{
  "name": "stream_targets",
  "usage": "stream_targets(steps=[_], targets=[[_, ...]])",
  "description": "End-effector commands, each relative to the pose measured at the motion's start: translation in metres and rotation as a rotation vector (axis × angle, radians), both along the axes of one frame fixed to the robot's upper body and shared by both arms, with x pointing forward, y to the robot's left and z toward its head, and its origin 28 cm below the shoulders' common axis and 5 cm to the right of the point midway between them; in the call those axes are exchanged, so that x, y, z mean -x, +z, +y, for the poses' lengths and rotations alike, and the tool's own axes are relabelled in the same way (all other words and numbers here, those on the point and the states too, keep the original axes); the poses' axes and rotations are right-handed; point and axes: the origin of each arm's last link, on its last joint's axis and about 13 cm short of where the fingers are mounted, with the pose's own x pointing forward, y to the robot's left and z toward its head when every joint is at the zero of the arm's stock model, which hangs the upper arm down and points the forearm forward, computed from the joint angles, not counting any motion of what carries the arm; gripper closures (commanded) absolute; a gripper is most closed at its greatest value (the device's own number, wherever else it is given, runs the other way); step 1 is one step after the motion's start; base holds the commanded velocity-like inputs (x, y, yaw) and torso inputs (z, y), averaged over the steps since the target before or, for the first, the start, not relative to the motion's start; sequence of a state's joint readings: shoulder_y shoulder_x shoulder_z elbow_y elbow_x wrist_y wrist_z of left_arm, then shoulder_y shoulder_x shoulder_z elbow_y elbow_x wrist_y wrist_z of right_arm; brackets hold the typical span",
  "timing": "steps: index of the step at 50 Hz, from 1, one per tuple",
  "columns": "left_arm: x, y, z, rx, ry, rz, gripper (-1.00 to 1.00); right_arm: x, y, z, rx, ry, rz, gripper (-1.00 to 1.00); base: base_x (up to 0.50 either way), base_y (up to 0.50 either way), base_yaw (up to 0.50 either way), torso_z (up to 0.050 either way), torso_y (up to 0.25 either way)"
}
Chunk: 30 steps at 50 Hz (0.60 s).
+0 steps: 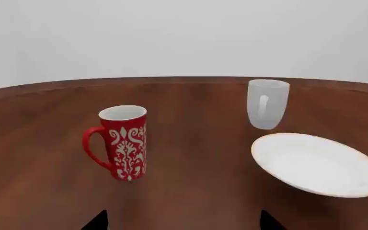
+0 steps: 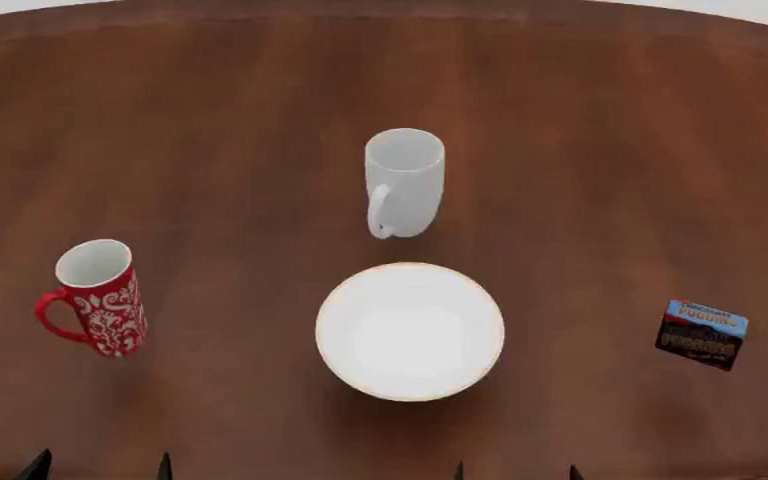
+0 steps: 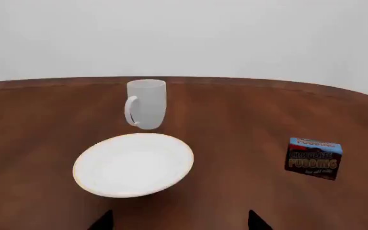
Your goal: Put the white mug on the plate.
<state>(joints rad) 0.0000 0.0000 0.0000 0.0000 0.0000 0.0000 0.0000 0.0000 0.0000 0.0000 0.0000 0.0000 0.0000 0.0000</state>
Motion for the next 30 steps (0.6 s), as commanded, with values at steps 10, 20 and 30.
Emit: stream_targets(steps=[10, 20, 30], targets=[[0.005, 0.005, 0.004, -0.039, 0.009, 0.002, -1.00, -0.009, -0.004, 0.002, 0.035, -0.016, 0.072, -1.00, 0.00, 0.00, 0.00, 0.000, 0.000], [-0.006, 0.085, 0.012, -0.162, 0.064, -0.177, -1.00, -0.028, 0.075, -0.002, 0.075, -0.018, -0.073, -1.00, 0.00, 0.00, 0.00, 0.000, 0.000], [-0.008, 0.148, 0.016, -0.101, 0.033, -0.306, -1.00, -0.040, 0.165, -0.006, 0.142, -0.014, -0.312, -1.00, 0.00, 0.00, 0.00, 0.000, 0.000]])
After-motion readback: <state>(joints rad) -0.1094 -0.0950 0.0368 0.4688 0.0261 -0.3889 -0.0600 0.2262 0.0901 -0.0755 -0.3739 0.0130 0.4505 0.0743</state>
